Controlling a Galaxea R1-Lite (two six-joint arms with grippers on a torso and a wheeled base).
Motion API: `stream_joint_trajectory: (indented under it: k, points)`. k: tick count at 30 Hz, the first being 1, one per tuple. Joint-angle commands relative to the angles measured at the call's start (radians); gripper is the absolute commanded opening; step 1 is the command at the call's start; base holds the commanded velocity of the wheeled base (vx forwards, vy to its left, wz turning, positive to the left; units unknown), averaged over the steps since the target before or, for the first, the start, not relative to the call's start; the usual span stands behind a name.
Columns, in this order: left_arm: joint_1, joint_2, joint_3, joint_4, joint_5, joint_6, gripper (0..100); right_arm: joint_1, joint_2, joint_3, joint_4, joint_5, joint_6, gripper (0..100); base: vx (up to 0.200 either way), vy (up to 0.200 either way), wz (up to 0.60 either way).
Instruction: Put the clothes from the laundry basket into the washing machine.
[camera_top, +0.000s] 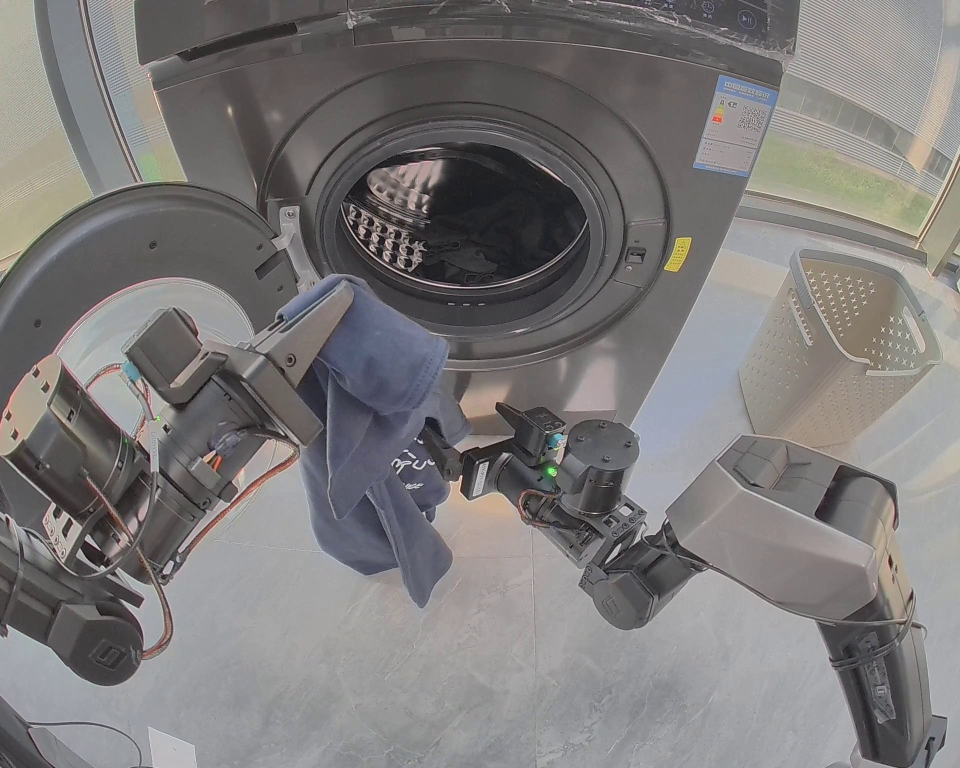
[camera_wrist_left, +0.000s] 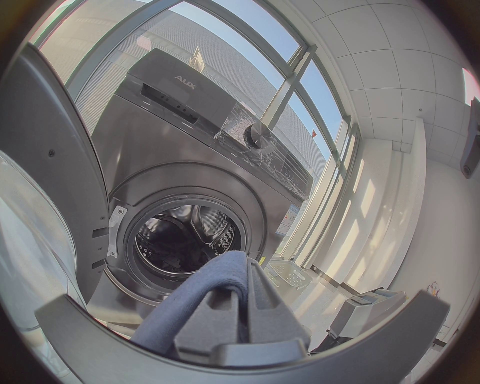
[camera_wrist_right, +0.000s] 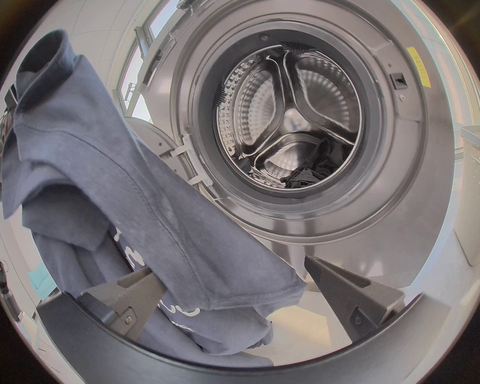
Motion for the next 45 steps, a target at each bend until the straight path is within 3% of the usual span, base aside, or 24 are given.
stream_joint_trajectory:
  k: [1,12,27,32,40,45]
  points:
    - [-0.003,-0.005,0.004,-0.001,0.000,0.000,0,-0.018,0.031,-0.008,-0.001,0.000,0.000,100,0.000,0.000,0.00]
    - [-0.004,-0.005,0.003,-0.001,0.000,0.000,0,-0.030,0.074,-0.062,0.010,-0.005,-0.027,100,0.000,0.000,0.00]
    - [-0.004,-0.010,0.006,-0.001,0.000,0.000,0,0.027,0.147,-0.194,0.033,0.006,-0.032,100,0.000,0.000,0.00]
    - [0.002,-0.002,0.006,-0.001,0.001,0.000,0,0.056,0.147,-0.171,0.017,0.023,-0.032,100,0.000,0.000,0.00]
    - [0.010,-0.002,-0.002,-0.001,0.001,-0.001,0,0.081,0.120,-0.024,-0.038,0.026,-0.032,100,0.000,0.000,0.00]
    - [0.011,-0.002,-0.001,-0.001,0.001,-0.001,0,0.088,0.089,0.012,-0.044,0.032,-0.032,100,0.000,0.000,0.00]
